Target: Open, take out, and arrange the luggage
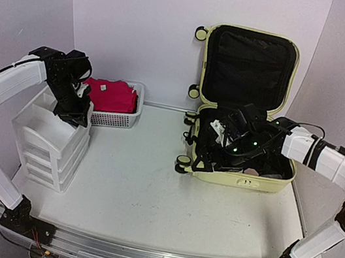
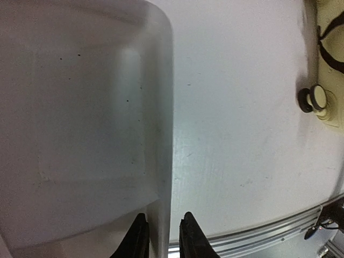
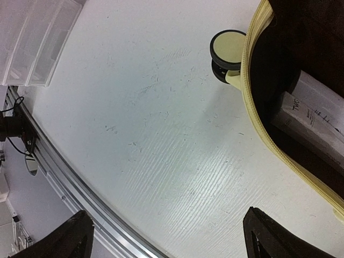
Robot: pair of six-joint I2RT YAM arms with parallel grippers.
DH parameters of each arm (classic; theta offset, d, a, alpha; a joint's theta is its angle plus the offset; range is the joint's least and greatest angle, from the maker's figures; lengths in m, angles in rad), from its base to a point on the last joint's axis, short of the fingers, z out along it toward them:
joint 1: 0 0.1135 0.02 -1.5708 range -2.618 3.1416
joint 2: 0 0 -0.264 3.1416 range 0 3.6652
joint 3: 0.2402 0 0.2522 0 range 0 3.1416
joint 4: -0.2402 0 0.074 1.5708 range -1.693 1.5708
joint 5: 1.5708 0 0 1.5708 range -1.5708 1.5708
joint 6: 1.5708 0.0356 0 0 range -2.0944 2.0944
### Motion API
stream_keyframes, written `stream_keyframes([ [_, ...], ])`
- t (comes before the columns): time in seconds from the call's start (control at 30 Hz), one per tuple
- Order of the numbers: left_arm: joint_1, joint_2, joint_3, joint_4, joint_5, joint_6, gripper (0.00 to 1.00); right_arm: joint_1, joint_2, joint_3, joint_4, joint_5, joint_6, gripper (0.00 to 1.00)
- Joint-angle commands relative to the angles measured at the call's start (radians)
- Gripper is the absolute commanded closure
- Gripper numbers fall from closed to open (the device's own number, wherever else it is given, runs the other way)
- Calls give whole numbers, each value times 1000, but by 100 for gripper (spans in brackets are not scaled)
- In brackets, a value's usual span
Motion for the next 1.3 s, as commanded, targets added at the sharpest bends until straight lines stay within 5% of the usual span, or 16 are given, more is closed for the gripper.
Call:
stream_keyframes([
  [0.0, -41, 76, 11, 147, 242, -33, 79, 1, -1, 22, 45, -10, 23, 2],
  [0.5, -86, 230, 214, 215, 351, -29, 61, 6, 24, 35, 75, -21, 65, 2],
  [0.77, -85, 266, 399, 248, 473, 25, 41, 15, 63, 73, 82, -38, 79, 2],
  [1.07, 304, -15, 284, 207, 488, 116, 17, 27, 82, 67, 98, -46, 79, 2],
  [1.13, 438, -43, 191, 215, 507, 98, 19, 30, 88, 69, 108, -53, 82, 2],
  [1.27, 613, -66, -1, 282, 542, 84, 53, 34, 98, 77, 115, -63, 87, 2],
])
